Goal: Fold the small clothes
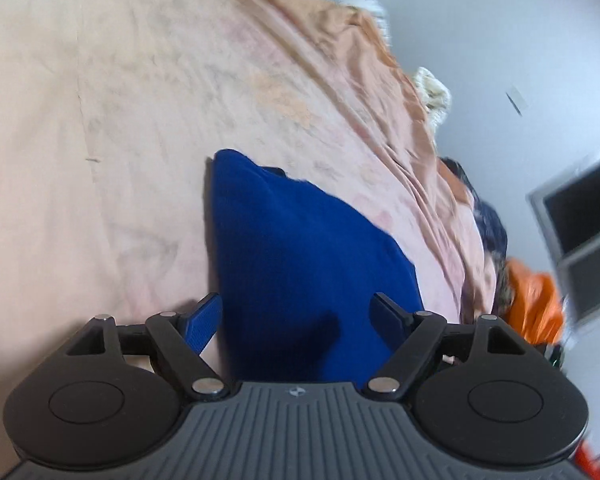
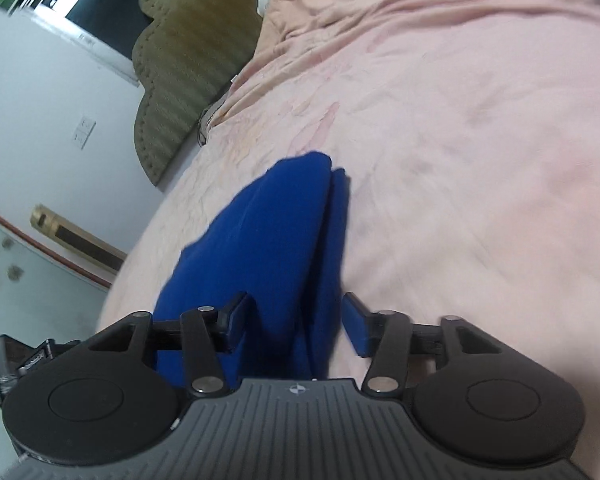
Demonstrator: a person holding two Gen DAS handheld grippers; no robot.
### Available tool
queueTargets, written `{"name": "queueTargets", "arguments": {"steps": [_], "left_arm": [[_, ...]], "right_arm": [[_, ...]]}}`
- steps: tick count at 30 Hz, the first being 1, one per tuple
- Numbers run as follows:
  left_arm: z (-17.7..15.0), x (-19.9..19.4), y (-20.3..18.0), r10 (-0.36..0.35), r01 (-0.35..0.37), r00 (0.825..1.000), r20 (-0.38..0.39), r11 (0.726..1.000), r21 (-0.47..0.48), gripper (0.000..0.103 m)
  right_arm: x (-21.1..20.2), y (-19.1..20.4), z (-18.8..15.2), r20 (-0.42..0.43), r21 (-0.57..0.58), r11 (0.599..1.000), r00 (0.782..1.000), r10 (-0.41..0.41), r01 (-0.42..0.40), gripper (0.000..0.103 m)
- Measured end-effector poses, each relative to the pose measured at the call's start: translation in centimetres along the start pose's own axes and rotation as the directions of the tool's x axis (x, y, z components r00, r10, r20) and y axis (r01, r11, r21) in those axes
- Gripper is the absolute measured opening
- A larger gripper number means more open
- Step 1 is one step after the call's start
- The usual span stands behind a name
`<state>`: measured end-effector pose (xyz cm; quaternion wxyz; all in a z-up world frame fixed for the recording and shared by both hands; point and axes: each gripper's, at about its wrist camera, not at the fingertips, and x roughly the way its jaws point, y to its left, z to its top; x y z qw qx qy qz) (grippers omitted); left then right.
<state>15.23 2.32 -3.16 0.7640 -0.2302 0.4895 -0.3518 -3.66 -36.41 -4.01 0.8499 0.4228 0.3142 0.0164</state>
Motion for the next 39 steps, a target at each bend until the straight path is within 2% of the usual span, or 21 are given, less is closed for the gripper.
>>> {"name": "queueTargets", "arguments": {"steps": [5,6,7,8,10,12,15,19,21,23,24,26,28,29,32,33,34,35,37,38,39], "left_arm": [[2.9,3.7,2.1,-0.147,0.148,0.989,0.014,0.982,-0.118,0.079],[3.1,4.3,2.0,-0.153,0.154,0.988,0.018,0.981,-0.117,0.065],[3.2,4.7,1.7,-0.133,0.134,0.991,0.015,0.986,-0.103,0.043],[3.1,5.0,1.2,-0.11,0.11,0.994,-0.001,0.992,-0.065,0.034],[2.5,4.5,0.1,-0.056,0.055,0.998,0.021,0.998,0.044,0.025],[2.0,3.1,-1.1,-0.041,0.031,0.997,0.066,0.988,0.15,0.023],[2.8,1.9,-3.1,-0.044,0.013,0.993,0.112,0.965,0.263,0.023],[5.6,3.0,-5.4,0.032,-0.097,0.985,0.17,0.916,0.389,0.023],[6.9,4.9,-5.6,0.115,-0.187,0.974,0.193,0.89,0.415,0.024],[7.3,6.3,-4.9,0.202,-0.26,0.962,0.181,0.881,0.395,0.027],[7.2,6.3,-4.5,0.213,-0.263,0.962,0.169,0.889,0.375,0.027],[6.1,4.8,-4.5,0.199,-0.263,0.959,0.204,0.893,0.365,0.03],[4.7,3.2,-5.2,0.229,-0.31,0.942,0.246,0.873,0.377,0.034],[3.9,2.3,-5.5,0.243,-0.331,0.934,0.262,0.864,0.379,0.034],[0.9,-0.1,-6.5,0.256,-0.345,0.928,0.27,0.862,0.37,0.036],[-0.3,-0.7,-6.8,0.255,-0.342,0.93,0.266,0.865,0.368,0.04],[-1.2,-0.9,-7.1,0.261,-0.347,0.929,0.262,0.859,0.375,0.05],[-2.2,-0.8,-7.3,0.289,-0.374,0.921,0.263,0.844,0.383,0.055],[-3.8,0.0,-7.2,0.386,-0.48,0.874,0.294,0.78,0.403,0.057],[-4.3,0.2,-7.2,0.419,-0.51,0.858,0.296,0.762,0.399,0.057],[-4.6,-0.2,-7.3,0.428,-0.513,0.856,0.29,0.769,0.382,0.056]], "right_arm": [[4.6,-0.4,3.0,-0.056,0.036,0.991,0.99,0.129,-0.127,0.05],[5.4,-0.2,3.6,-0.08,0.024,0.986,0.983,0.166,-0.165,0.049],[6.2,-0.2,4.2,-0.106,0.02,0.981,0.975,0.196,-0.195,0.046],[7.0,-0.1,4.7,-0.124,0.026,0.978,0.97,0.21,-0.209,0.044],[8.5,0.2,5.5,-0.149,0.021,0.98,0.968,0.2,-0.199,0.026],[9.1,0.6,5.5,-0.158,0.0,0.986,0.973,0.167,-0.169,0.022],[8.1,2.5,5.0,-0.128,-0.11,0.98,0.98,0.15,-0.164,0.019],[8.4,4.4,6.6,-0.058,-0.167,0.969,0.983,0.177,-0.184,0.019],[9.5,5.0,8.0,-0.029,-0.203,0.967,0.988,0.154,-0.157,0.019],[11.2,4.8,9.1,0.006,-0.204,0.976,0.997,0.083,-0.08,0.026],[11.9,4.3,9.6,0.023,-0.196,0.98,1.0,0.017,-0.012,0.04],[12.4,4.2,10.0,0.043,-0.187,0.978,0.995,-0.085,0.092,0.038],[10.7,4.6,9.5,0.088,-0.189,0.977,0.993,-0.082,0.098,0.043],[9.5,4.8,9.1,0.119,-0.213,0.967,0.986,-0.115,0.139,0.043],[5.8,5.9,7.1,0.215,-0.269,0.918,0.947,-0.239,0.293,0.042],[4.6,5.9,6.3,0.233,-0.279,0.912,0.943,-0.239,0.3,0.042],[3.7,6.0,5.4,0.231,-0.294,0.914,0.949,-0.215,0.279,0.042],[3.1,5.9,4.7,0.212,-0.308,0.92,0.96,-0.183,0.243,0.043],[2.5,5.8,3.1,0.152,-0.336,0.923,0.978,-0.142,0.187,0.052],[2.7,5.8,2.3,0.129,-0.358,0.914,0.98,-0.153,0.19,0.053],[3.2,5.7,1.7,0.12,-0.389,0.891,0.972,-0.203,0.234,0.053]]}}
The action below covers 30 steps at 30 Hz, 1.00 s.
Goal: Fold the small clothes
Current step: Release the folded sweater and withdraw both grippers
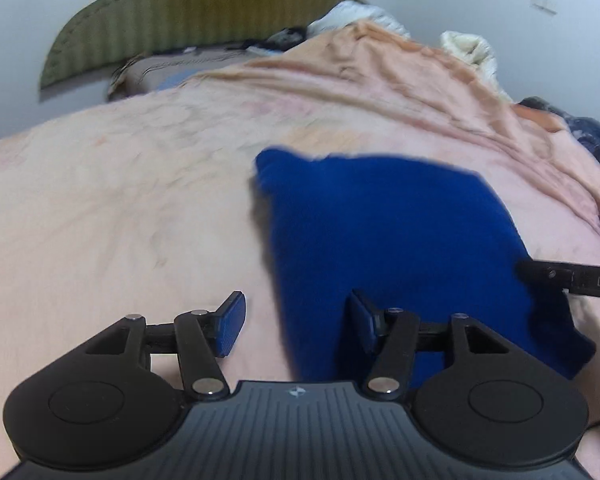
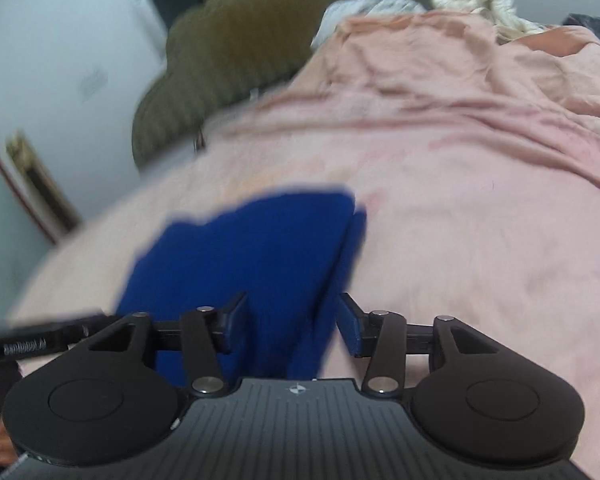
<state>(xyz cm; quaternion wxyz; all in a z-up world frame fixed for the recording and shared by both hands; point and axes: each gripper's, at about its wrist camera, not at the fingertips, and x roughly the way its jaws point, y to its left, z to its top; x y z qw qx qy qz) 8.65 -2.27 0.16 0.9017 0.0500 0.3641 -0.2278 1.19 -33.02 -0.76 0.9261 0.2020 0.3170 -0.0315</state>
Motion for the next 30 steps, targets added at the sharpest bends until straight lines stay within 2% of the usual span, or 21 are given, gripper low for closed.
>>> {"name": "queueTargets", "arguments": {"steps": [1,2,5,8,10,13,15,17,19,21,24,30], "left_arm": [[-0.2,-1.1,0.0,-0.008,0.008,1.0,0.007,1.0,-0.026,0.055],[-0.4,-2.4,-0.2,-0.01,0.011,1.0,0.028,0.999,-0.038,0.055],[-1.5,-4.9,-2.0,0.044,-0.044,0.997,0.066,0.999,0.002,0.068],[-3.1,-4.5,-3.6,0.102,-0.104,0.994,0.03,0.993,0.063,0.07],[-4.0,-4.3,-3.9,0.133,-0.132,0.991,-0.009,0.989,0.061,0.07],[-5.0,-5.2,-3.9,0.143,-0.143,0.99,-0.012,0.989,0.027,0.07],[-5.3,-5.5,-4.2,0.159,-0.159,0.987,-0.021,0.987,0.014,0.07],[-5.5,-5.7,-4.4,0.188,-0.188,0.982,-0.028,0.982,0.006,0.07],[-5.6,-6.1,-4.6,0.203,-0.203,0.979,-0.03,0.979,0.003,0.07],[-5.7,-6.3,-4.6,0.21,-0.211,0.977,-0.037,0.977,-0.01,0.07],[-5.9,-6.3,-4.5,0.217,-0.219,0.975,-0.056,0.975,-0.028,0.07],[-6.5,-6.5,-4.9,0.235,-0.237,0.97,-0.067,0.971,-0.024,0.071]], "right_arm": [[0.2,0.0,-0.4,-0.009,-0.023,0.997,0.997,-0.073,0.073,0.058],[0.1,0.0,-0.7,0.007,-0.024,0.992,0.992,-0.125,0.125,0.058],[-3.0,0.3,-1.4,0.09,0.006,0.989,0.985,-0.15,0.15,0.057],[-3.0,1.6,-2.4,0.069,-0.059,0.99,0.99,-0.121,0.125,0.06],[-2.5,1.7,-3.7,0.012,-0.059,0.985,0.987,-0.161,0.162,0.06],[-3.8,2.1,-4.9,0.051,-0.069,0.973,0.974,-0.219,0.222,0.063],[-5.1,2.7,-5.6,0.075,-0.096,0.971,0.974,-0.213,0.22,0.068],[-5.2,3.1,-6.2,0.061,-0.138,0.968,0.977,-0.203,0.21,0.073],[-4.8,3.1,-6.8,0.025,-0.146,0.963,0.973,-0.227,0.229,0.073],[-5.7,3.3,-7.1,0.046,-0.138,0.963,0.972,-0.229,0.234,0.074],[-6.8,3.9,-7.1,0.076,-0.148,0.959,0.969,-0.234,0.243,0.085],[-7.5,4.6,-7.8,0.075,-0.153,0.963,0.974,-0.212,0.222,0.088]]}}
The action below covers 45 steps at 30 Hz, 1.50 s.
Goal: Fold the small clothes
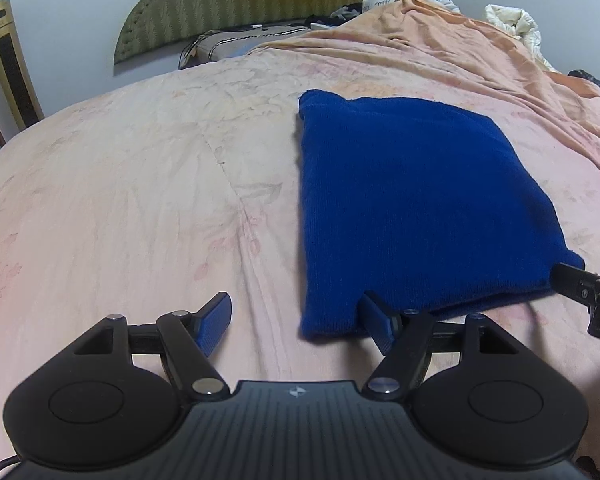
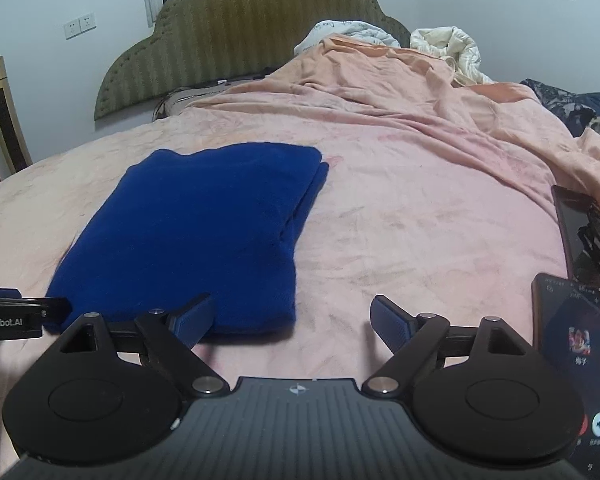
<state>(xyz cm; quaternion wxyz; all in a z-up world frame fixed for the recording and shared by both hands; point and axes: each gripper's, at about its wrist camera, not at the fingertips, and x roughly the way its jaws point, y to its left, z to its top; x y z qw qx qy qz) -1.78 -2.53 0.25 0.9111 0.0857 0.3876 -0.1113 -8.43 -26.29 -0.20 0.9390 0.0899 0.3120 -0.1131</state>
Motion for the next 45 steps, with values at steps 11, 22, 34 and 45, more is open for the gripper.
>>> {"name": "queueTargets", "arguments": {"steps": [11,22,34,45], "left_arm": [[-0.8,-0.2,-0.2,0.009,-0.009,1.0,-0.021,1.0,-0.006,0.074],[-2.4,-0.5,-0.5,0.015,-0.015,0.999,-0.032,1.0,-0.011,0.074],[-3.1,-0.8,-0.9,0.014,-0.014,1.0,-0.006,1.0,-0.014,0.076],[-4.6,-0.2,-0.6,0.024,-0.021,0.998,0.064,0.999,-0.041,0.101]], "right_arm": [[-0.7,1.2,-1.1,-0.012,-0.032,0.999,1.0,0.029,-0.029,0.093],[-0.9,1.7,-2.2,-0.024,-0.06,0.998,0.999,0.031,-0.033,0.096],[-1.1,2.6,-2.8,-0.035,-0.097,0.994,0.998,0.043,-0.046,0.098],[0.6,2.7,-3.5,-0.029,-0.107,0.994,1.0,0.0,-0.004,0.103]]}}
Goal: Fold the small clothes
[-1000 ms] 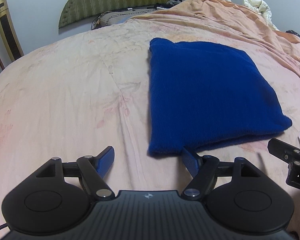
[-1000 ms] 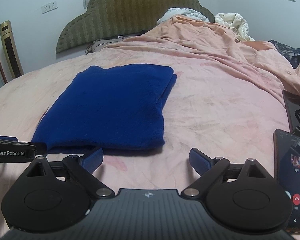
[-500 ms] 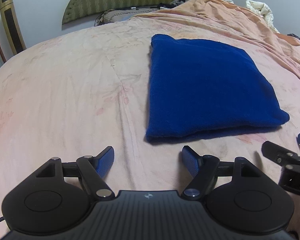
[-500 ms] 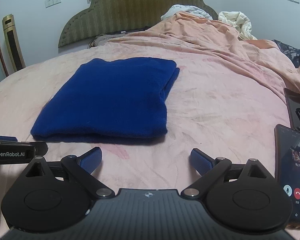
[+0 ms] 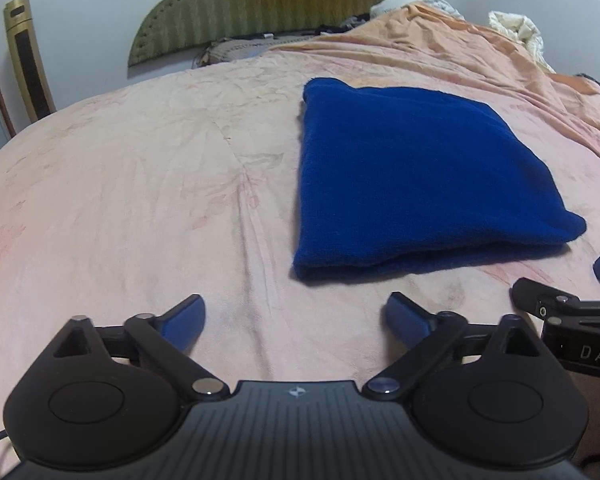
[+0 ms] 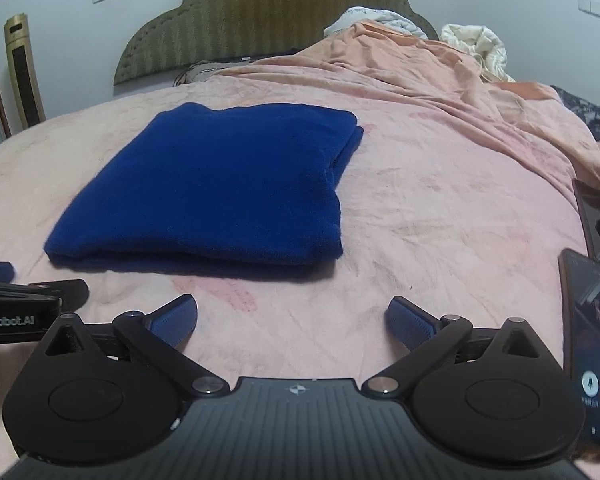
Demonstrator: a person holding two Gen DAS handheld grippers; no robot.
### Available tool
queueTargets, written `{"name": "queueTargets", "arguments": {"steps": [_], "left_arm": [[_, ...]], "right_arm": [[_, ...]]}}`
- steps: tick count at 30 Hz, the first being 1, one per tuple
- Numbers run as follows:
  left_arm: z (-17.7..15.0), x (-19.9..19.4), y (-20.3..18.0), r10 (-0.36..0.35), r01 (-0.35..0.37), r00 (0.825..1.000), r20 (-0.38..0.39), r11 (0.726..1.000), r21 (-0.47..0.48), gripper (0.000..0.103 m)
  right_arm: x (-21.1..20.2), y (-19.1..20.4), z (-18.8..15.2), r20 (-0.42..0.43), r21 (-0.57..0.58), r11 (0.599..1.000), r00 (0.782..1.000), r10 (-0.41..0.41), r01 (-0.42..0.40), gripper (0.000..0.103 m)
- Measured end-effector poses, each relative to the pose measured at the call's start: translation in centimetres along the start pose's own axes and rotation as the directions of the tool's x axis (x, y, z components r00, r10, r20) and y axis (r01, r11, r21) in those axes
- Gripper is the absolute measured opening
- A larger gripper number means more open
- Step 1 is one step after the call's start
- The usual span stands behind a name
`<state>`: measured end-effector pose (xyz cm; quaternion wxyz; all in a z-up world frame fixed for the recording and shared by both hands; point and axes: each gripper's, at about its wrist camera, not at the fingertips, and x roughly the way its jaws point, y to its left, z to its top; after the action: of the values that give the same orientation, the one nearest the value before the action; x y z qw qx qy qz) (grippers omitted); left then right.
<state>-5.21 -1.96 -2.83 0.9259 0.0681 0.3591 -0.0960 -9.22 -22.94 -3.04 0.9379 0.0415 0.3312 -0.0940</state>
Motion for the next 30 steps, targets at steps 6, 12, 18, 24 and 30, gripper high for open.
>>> {"name": "queueTargets", "arguments": {"steps": [6,12,18,24,30], "left_arm": [[-0.55,0.11,-0.09,0.009,-0.008,0.999,0.038,1.0,-0.019,0.103],[-0.57,0.28,-0.19,0.013,-0.011,0.999,0.042,1.0,-0.027,0.103],[-0.68,0.25,-0.21,0.015,-0.013,0.999,0.045,0.999,-0.034,0.103],[-0.7,0.26,-0.14,0.014,-0.012,0.999,0.046,0.999,-0.035,0.103],[-0.7,0.25,-0.14,0.014,-0.012,0.999,0.045,0.999,-0.034,0.103]], "right_arm": [[0.25,-0.03,-0.16,0.012,-0.018,1.0,1.0,0.01,-0.01,0.103],[0.13,-0.11,-0.36,0.022,-0.028,0.999,1.0,0.021,-0.02,0.103],[0.1,-0.24,-0.44,0.026,-0.024,0.999,0.999,0.034,-0.034,0.103],[0.01,-0.36,-0.5,0.031,-0.02,0.999,0.998,0.047,-0.047,0.103],[-0.03,-0.33,-0.5,0.034,-0.016,0.999,0.998,0.051,-0.051,0.103]]}}
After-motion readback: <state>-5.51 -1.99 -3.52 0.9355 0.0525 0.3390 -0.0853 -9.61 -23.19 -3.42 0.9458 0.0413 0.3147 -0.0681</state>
